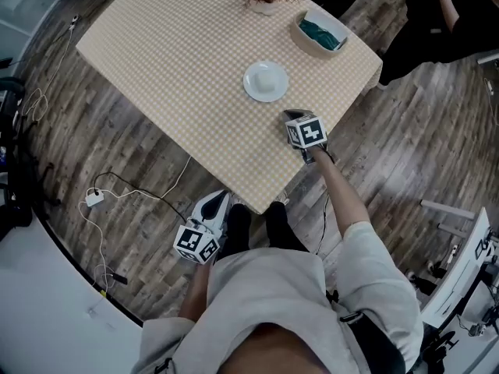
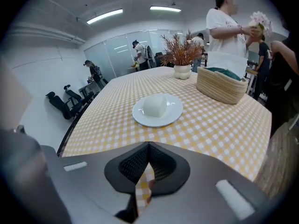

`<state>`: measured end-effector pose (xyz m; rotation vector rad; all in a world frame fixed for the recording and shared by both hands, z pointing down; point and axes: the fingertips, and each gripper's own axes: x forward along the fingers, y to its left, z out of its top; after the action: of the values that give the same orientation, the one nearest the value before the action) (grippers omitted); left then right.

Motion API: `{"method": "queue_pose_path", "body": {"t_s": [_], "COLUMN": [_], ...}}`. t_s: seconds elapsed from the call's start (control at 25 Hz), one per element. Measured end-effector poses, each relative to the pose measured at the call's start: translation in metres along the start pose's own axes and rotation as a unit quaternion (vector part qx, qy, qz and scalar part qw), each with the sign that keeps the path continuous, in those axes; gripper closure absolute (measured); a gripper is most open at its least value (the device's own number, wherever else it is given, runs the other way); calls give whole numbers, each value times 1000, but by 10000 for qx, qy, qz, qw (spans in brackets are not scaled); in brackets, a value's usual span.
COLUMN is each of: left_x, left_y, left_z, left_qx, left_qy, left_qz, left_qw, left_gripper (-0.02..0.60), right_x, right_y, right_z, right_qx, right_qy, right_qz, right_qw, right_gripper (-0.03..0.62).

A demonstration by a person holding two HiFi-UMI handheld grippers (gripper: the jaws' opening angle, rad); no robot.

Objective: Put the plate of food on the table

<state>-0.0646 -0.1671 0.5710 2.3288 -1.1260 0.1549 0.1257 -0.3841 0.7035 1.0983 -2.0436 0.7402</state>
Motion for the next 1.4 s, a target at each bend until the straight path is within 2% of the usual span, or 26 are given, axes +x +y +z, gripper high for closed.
{"method": "queue_pose_path", "body": {"t_s": [0.24,0.48,0.8,0.96,1.12,1.28,1.4], "left_x": [18,26,15,5,1,6,3], "left_y": [-28,-57,-95,-111,-128,-153,-170], "left_z": [12,33,70,73,65,56,51], "left_qx": [246,620,1025,1191,1181,1156,1181], "left_qy": [-38,-199,-609,-700,-791,-826,-858], "left_qz": [-247,-420,-466,-406,-301,-328,-409], "left_qw": [9994,9970,9918,9896,9894,9893,9884], "left_gripper": [572,572,572,572,572,572,572], "right_x": [-61,-133,-232,-283,-316,-327,-336], "right_y": [21,45,69,82,92,99,120], "right_z": [-4,-7,-18,-30,-46,-61,-72], "right_qx": [-127,-236,-298,-400,-631,-762,-996], "right_qy": [-702,-1404,-2406,-2903,-3074,-3053,-3082], "right_qz": [10,-101,-506,-515,-498,-317,-92], "right_qw": [9975,9898,9689,9547,9482,9487,9460], "right_gripper": [595,595,595,595,595,595,595]}}
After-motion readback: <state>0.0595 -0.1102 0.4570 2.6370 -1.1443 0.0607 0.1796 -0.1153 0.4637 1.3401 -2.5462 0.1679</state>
